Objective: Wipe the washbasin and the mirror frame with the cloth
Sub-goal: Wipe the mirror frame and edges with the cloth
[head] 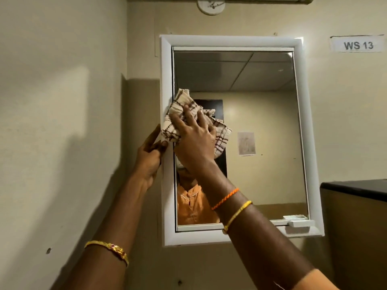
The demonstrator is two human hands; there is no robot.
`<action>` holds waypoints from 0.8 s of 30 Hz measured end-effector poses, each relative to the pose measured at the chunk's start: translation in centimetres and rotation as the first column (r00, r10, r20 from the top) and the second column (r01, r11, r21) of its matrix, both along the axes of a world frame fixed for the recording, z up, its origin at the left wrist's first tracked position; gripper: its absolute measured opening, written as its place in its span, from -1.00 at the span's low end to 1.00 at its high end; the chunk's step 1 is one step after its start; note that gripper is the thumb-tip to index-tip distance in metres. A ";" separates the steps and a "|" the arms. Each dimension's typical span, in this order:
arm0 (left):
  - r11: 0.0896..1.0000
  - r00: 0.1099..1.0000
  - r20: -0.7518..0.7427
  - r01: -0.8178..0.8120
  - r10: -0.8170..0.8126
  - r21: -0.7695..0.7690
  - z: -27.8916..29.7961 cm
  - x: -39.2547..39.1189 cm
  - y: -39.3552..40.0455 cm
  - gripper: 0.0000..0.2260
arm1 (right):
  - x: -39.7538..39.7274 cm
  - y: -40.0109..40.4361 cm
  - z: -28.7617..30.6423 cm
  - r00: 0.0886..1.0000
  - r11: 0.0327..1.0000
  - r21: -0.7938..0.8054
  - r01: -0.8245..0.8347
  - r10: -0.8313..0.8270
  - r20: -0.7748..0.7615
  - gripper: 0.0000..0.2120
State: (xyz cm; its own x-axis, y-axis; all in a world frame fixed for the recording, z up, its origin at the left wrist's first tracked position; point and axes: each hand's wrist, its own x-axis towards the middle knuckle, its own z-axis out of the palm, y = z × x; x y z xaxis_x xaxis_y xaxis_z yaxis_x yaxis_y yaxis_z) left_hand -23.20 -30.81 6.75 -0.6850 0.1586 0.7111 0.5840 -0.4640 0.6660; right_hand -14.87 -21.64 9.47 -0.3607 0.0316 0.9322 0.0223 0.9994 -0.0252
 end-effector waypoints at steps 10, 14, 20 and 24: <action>0.961 0.962 -0.005 0.275 -0.275 0.034 -0.8 -0.5 -0.3 -0.52 | -0.6 0.4 -4.1 0.999 0.997 0.052 -0.048 0.047 0.023 -0.40; 0.919 0.925 0.021 0.373 -0.379 0.127 -1.1 -0.7 -0.6 -0.62 | -0.2 -0.4 -3.6 0.996 0.996 -0.019 -0.085 0.085 0.006 -0.35; 0.947 0.936 0.141 0.315 -0.322 0.069 -2.9 -1.3 -0.5 -0.58 | -1.2 -1.5 -13.0 1.000 1.000 -0.003 0.002 -0.002 0.024 -0.17; 0.981 0.967 0.174 0.191 -0.188 -0.005 -4.5 -1.8 0.2 -0.67 | -1.1 -1.6 -11.9 1.000 1.000 -0.028 0.015 -0.014 0.019 -0.17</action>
